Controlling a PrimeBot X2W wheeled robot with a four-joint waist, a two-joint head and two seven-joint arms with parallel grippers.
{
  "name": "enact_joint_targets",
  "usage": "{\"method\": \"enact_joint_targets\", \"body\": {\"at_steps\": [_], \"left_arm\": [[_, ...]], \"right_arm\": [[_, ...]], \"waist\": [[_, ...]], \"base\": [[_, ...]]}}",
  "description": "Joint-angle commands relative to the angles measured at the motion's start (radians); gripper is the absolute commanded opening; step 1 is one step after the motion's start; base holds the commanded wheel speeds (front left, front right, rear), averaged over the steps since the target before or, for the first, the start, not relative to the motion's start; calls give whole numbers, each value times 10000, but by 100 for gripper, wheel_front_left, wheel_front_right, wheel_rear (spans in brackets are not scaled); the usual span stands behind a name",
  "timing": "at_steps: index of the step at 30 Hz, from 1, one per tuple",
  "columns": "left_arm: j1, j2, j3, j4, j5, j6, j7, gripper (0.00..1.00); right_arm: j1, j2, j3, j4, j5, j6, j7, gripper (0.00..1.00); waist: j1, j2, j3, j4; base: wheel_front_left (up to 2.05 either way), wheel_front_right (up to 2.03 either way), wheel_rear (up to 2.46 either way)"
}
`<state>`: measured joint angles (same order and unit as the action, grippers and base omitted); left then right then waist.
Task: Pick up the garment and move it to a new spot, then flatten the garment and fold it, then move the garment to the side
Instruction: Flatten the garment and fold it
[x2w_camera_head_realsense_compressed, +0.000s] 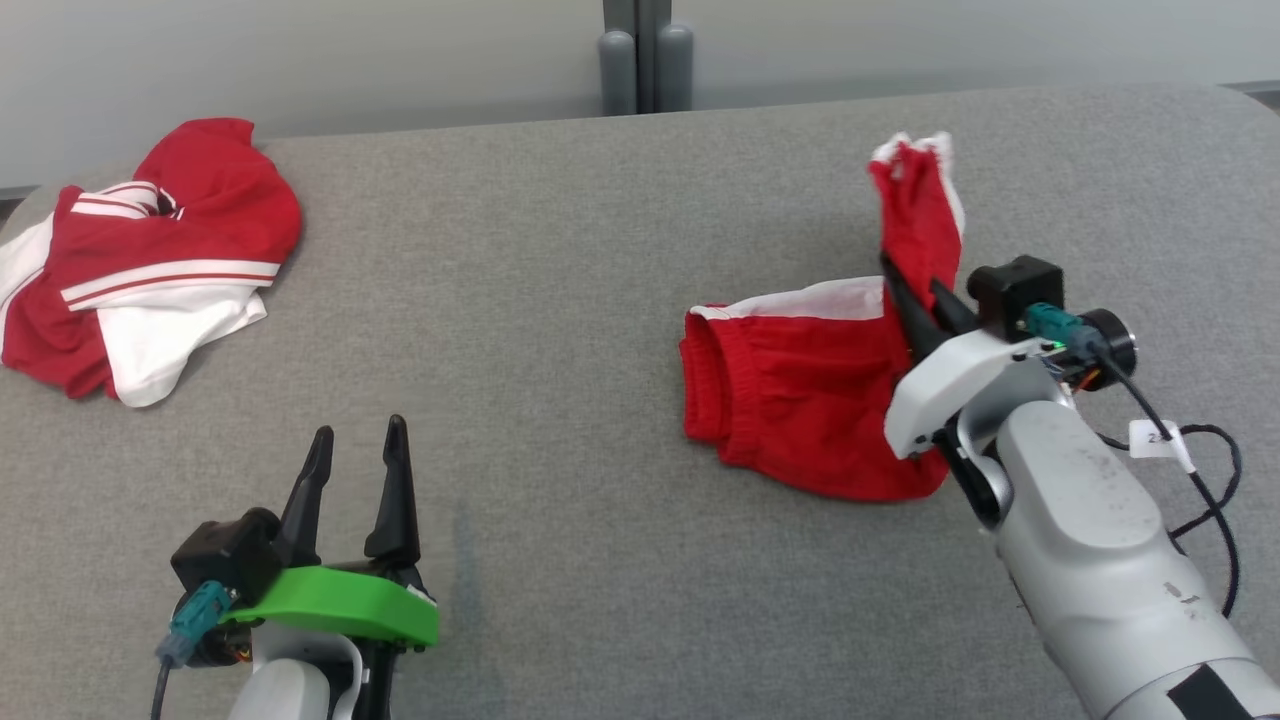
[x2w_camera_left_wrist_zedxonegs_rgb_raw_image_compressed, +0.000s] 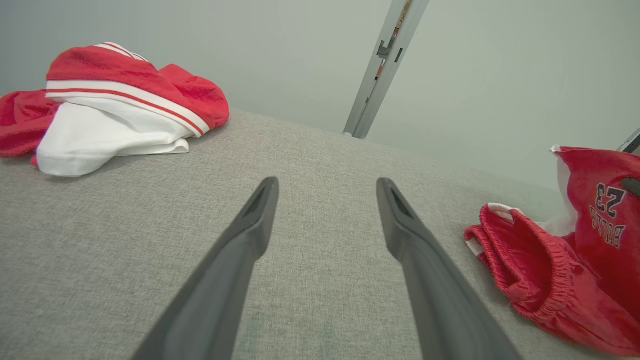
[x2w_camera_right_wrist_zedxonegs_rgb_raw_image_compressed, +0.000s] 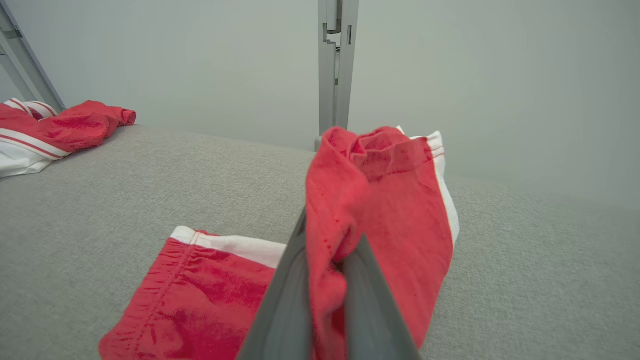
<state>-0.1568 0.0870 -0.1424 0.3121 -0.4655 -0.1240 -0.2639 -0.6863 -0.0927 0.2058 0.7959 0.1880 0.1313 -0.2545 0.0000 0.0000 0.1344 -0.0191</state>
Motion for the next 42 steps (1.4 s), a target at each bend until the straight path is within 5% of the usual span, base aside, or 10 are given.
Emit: {"method": "enact_joint_targets", "body": {"at_steps": [1, 11, 19, 21, 22, 31, 41, 42], "left_arm": [[137, -9, 40, -35, 22, -61, -8, 100], [216, -112, 195, -165, 76, -82, -8, 100], [193, -186, 232, -152, 125, -70, -8, 100], [132, -197, 214, -122, 139, -74, -8, 100], [97, -205, 198, -105, 149, -75, -8, 100], [47, -225, 177, -25, 175, -74, -8, 100], [14, -236, 238, -81, 212, -78, -8, 100], [-28, -239, 211, -79, 215, -78, -8, 100]], "right_arm": [[34, 83, 424, -191, 103, -11, 75, 0], [711, -279, 3220, -1139, 423, -11, 1161, 0], [1158, -558, 4170, -1876, 813, -11, 1640, 0], [1206, -546, 4295, -2006, 863, -11, 1597, 32], [1236, -550, 4394, -2064, 855, -11, 1554, 100], [1226, -634, 4264, -2686, 1086, -11, 1044, 100], [1089, -805, 2475, -2849, 601, -11, 634, 100], [1097, -847, 2380, -2668, 430, -11, 734, 90]], "waist": [[0, 0, -71, 158], [0, 0, 59, 252], [0, 0, 175, 35], [0, 0, 201, -9], [0, 0, 211, -25], [0, 0, 165, -59], [0, 0, 307, 70], [0, 0, 349, 110]], "base": [[0, 0, 0], [0, 0, 0], [0, 0, 0], [0, 0, 0], [0, 0, 0], [0, 0, 0], [0, 0, 0], [0, 0, 0]]}}
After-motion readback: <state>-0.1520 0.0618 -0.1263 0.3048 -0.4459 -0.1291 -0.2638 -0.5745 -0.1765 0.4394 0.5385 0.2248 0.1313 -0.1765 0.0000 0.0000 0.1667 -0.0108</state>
